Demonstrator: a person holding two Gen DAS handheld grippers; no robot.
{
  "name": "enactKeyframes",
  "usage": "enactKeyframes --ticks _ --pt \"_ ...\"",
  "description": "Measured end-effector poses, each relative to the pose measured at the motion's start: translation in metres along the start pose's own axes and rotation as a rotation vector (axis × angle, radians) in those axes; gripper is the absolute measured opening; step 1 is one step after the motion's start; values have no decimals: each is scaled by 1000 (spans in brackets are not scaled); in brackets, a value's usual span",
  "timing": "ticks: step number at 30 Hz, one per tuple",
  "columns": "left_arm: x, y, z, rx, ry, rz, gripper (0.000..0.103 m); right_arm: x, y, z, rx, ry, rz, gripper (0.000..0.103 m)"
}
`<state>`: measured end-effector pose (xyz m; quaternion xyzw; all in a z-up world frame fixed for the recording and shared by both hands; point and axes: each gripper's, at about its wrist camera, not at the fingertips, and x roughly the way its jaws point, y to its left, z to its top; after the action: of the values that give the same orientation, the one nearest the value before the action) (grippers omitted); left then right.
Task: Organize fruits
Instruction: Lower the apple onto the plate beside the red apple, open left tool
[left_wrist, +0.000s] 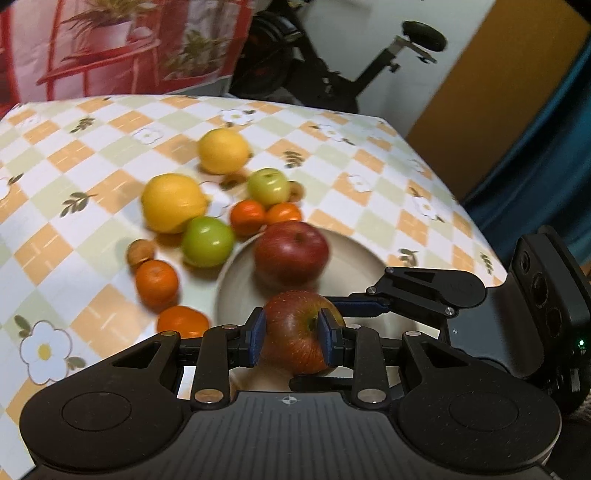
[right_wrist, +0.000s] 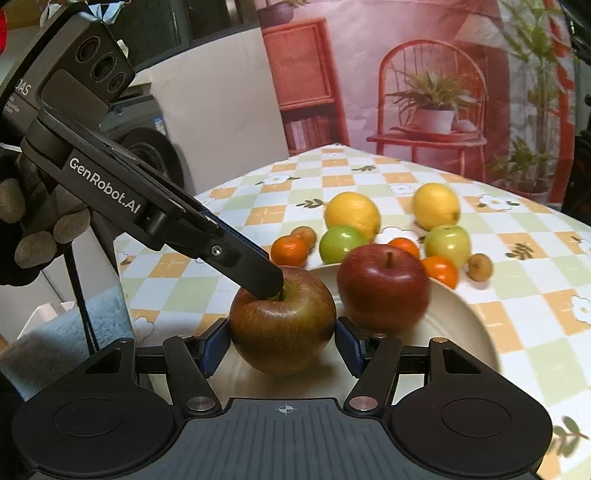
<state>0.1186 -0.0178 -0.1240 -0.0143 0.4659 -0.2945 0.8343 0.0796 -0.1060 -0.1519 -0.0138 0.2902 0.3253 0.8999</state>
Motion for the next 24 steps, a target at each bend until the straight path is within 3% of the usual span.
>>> enactKeyframes --ticks 24 --pt "9 16 -1 -1 -54 49 33 28 -2 1 -75 -34 -54 59"
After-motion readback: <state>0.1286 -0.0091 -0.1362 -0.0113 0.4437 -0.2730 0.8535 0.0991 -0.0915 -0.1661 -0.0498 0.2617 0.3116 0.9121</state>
